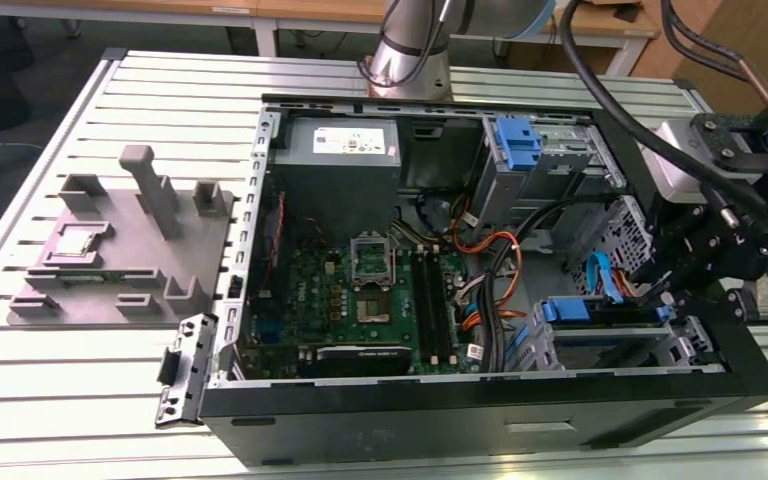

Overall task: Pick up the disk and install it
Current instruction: 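Insert the second disk wire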

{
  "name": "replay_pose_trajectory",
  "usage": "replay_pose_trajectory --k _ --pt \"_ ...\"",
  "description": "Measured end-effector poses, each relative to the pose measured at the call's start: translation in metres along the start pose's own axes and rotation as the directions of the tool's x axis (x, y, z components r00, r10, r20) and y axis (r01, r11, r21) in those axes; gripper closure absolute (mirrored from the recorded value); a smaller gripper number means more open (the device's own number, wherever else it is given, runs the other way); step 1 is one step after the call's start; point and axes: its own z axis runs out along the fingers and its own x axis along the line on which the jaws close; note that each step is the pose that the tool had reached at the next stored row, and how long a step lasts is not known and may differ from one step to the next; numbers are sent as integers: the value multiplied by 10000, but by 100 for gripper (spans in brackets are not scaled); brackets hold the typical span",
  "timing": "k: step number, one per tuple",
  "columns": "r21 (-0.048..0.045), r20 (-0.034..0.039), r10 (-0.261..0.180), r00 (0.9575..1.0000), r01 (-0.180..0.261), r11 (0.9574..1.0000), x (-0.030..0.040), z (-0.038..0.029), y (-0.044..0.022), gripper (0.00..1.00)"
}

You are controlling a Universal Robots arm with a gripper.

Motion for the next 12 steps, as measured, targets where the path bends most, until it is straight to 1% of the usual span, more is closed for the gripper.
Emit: replay_pose_trajectory --k 3,7,12 --pt "0 -2 0 10000 0 10000 -2 -6 0 70" --pt "2 -51 -1 10000 1 10000 -23 -6 1 70" --pt "2 -63 -1 10000 1 10000 -43 -5 1 70"
